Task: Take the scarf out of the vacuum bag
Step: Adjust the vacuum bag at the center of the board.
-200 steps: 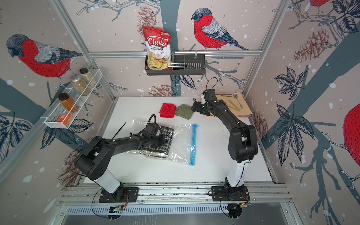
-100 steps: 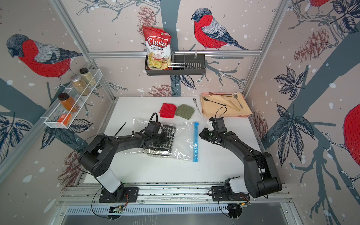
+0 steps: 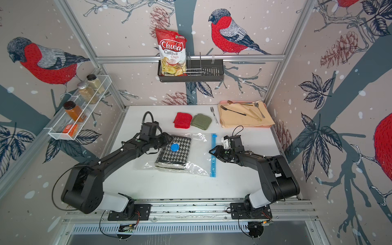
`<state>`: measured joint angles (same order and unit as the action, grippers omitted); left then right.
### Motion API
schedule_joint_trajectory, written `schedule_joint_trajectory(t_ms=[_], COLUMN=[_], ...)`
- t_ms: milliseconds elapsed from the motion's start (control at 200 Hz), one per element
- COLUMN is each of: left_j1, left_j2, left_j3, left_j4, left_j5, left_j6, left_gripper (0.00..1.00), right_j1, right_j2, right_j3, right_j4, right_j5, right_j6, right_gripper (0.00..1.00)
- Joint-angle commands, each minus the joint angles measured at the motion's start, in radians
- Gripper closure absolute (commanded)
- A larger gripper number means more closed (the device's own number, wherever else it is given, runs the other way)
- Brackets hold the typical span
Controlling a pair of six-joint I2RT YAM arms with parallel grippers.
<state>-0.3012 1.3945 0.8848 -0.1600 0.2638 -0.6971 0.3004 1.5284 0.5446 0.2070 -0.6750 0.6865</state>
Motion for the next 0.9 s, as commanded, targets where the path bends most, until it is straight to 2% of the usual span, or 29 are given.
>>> schedule_joint_trajectory(t_ms=[0,50,125,235,335,420,575,740,896], left_j1=[0.118,0.178,0.242,0.330,0.381,0.398,0.396,0.396,0.393], left_j2=[-0.069,-0.096,-0.127,-0.117,-0.066,-0.023,0.026,0.068,0.129], left_j3=[0.009,0.016,0.003,-0.019,-0.023,-0.028,-0.059,-0.052,-0.035], left_j4=[-0.155,-0.195,-0.213,-0.228,-0.251,-0.248,-0.196,-0.216,-0.197], left_j5=[0.022,0.016,0.001,0.050,0.123,0.173,0.229,0.185,0.199], left_j6=[0.112,0.143,0.171,0.217,0.266,0.291,0.294,0.303,0.308], left_gripper=[0.60,0.59,0.58,0.57,0.57,0.56,0.51,0.47,0.43], right_j1=[0.003,0.000,-0.021,-0.073,-0.097,-0.114,-0.122,-0.134,-0.136], right_j2=[0.031,0.032,0.018,-0.019,-0.053,-0.088,-0.085,-0.100,-0.106], right_j3=[-0.012,-0.013,-0.015,0.008,0.068,0.094,0.104,0.096,0.094], right_j4=[0.147,0.150,0.123,-0.011,-0.231,-0.348,-0.402,-0.404,-0.393], right_j5=[-0.071,-0.071,-0.061,-0.030,0.089,0.184,0.226,0.228,0.206], right_j6=[0.054,0.053,0.036,-0.037,-0.154,-0.199,-0.205,-0.212,-0.211], right_gripper=[0.73,0.88,1.00,1.00,1.00,1.00,1.00,1.00,1.00])
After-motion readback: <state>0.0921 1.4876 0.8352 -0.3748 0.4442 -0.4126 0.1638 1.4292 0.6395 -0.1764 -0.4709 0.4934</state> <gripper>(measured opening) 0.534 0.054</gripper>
